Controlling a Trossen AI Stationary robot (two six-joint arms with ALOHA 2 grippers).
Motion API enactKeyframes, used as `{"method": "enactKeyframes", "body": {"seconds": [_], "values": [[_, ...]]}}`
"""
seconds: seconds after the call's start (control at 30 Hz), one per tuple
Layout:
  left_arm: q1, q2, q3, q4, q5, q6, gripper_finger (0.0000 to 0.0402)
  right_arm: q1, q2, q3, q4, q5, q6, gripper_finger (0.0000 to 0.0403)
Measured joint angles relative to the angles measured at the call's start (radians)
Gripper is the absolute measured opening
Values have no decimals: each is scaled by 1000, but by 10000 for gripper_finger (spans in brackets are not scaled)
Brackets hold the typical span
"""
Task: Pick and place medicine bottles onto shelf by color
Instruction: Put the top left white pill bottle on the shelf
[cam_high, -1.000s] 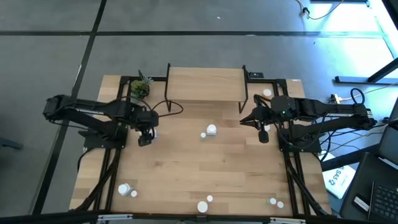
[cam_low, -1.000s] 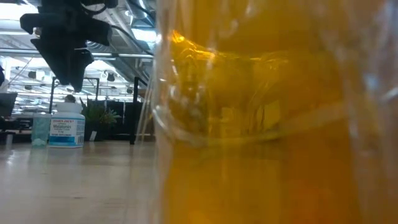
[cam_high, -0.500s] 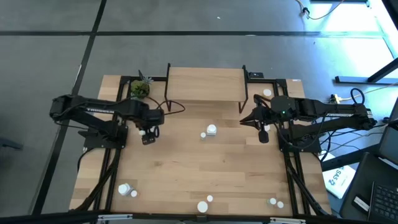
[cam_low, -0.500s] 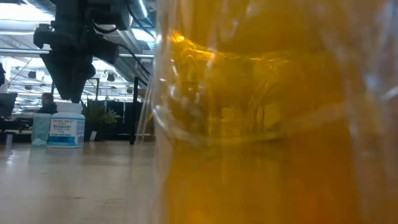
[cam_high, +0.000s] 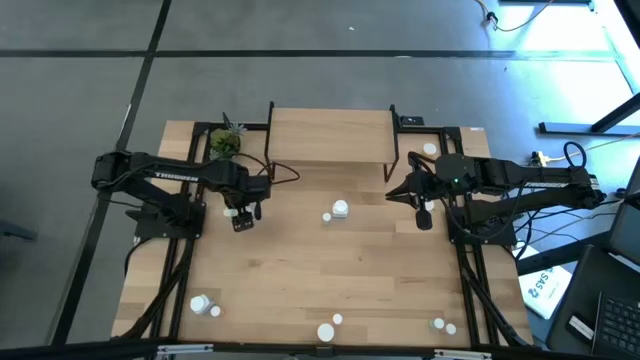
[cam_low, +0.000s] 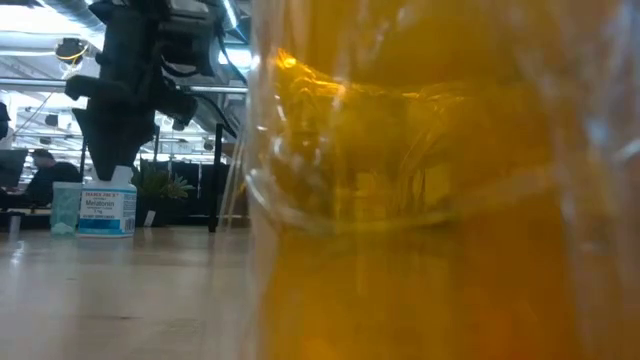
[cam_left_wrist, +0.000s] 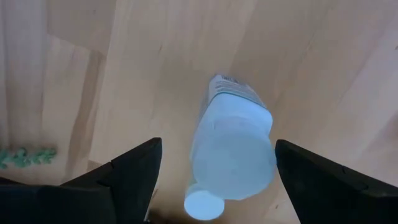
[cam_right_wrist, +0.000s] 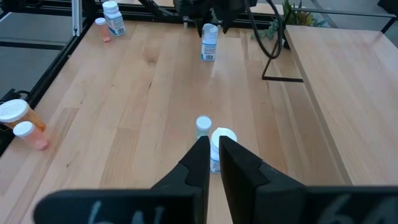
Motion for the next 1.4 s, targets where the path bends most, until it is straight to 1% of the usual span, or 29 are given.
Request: {"method": "enactKeyframes", "body": {"seconds": [0.17,0.3,0.47,0.63,0.8,0.93,1.27,1.4], "values": [[0,26,-29,21,0,-12,306,0,0,0,0,0,-1,39],[0,30,-33,25,-1,-52,306,0,0,0,0,0,0,39],[0,30,-33,27,-2,-52,306,0,0,0,0,0,0,39],[-1,30,-33,34,-33,-53,306,0,0,0,0,0,1,39],[-1,30,-33,33,-39,-53,303,0,0,0,0,0,1,39],[-1,30,-33,33,-39,-54,282,0,0,0,0,0,0,39],[-1,30,-33,38,-39,-65,202,0,0,0,0,0,-1,39],[-1,29,-33,38,-39,-91,179,0,0,0,0,0,0,39]]}}
